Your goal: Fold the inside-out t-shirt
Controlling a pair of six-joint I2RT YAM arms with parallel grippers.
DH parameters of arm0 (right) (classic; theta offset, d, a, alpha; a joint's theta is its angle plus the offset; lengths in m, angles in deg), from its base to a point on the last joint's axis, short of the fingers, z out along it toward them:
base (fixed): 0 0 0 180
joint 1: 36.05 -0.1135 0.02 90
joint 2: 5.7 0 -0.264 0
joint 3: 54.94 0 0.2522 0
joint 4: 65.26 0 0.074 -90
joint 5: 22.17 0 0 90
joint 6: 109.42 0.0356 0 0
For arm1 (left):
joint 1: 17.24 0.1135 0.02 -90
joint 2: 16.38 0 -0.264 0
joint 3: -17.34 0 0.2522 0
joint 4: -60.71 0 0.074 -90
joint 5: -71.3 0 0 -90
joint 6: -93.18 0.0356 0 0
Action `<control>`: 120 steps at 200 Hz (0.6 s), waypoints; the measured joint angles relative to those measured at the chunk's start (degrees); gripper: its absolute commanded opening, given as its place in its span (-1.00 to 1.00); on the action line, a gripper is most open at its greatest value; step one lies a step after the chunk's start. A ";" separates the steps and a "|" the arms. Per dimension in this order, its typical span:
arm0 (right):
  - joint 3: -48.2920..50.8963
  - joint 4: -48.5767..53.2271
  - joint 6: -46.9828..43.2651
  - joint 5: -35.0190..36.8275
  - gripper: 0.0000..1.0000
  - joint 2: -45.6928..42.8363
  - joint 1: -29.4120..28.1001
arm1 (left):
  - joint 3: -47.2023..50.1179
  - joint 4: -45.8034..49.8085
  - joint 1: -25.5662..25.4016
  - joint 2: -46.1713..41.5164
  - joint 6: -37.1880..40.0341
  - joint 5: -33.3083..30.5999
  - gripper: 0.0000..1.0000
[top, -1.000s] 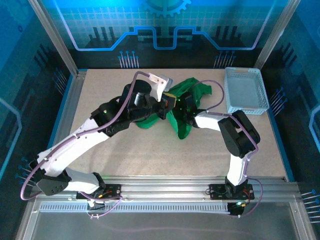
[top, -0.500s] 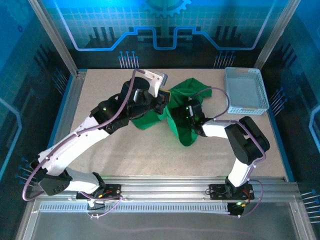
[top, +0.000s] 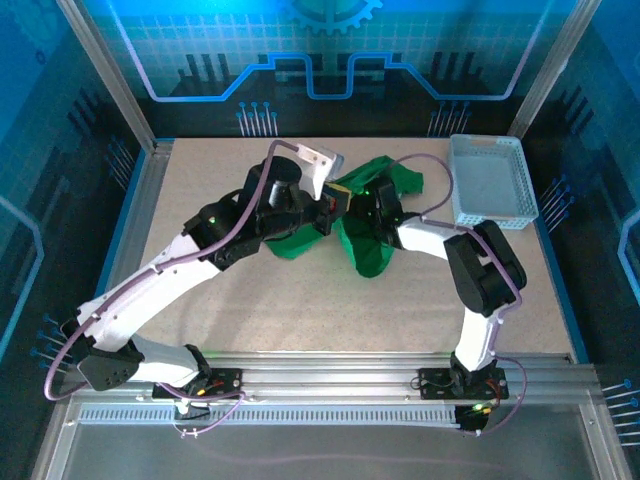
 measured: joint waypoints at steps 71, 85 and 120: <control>-19.69 18.73 7.54 5.07 0.90 11.82 -1.38 | -2.05 -1.03 -5.92 2.82 0.00 -0.24 -1.00; -22.86 22.86 9.14 6.40 0.97 13.25 -1.79 | -2.29 -1.16 -6.05 3.13 0.00 -0.46 -1.00; -30.14 33.81 13.35 9.99 1.00 16.94 -3.21 | -4.42 -1.22 -6.27 3.96 0.00 -1.14 -1.00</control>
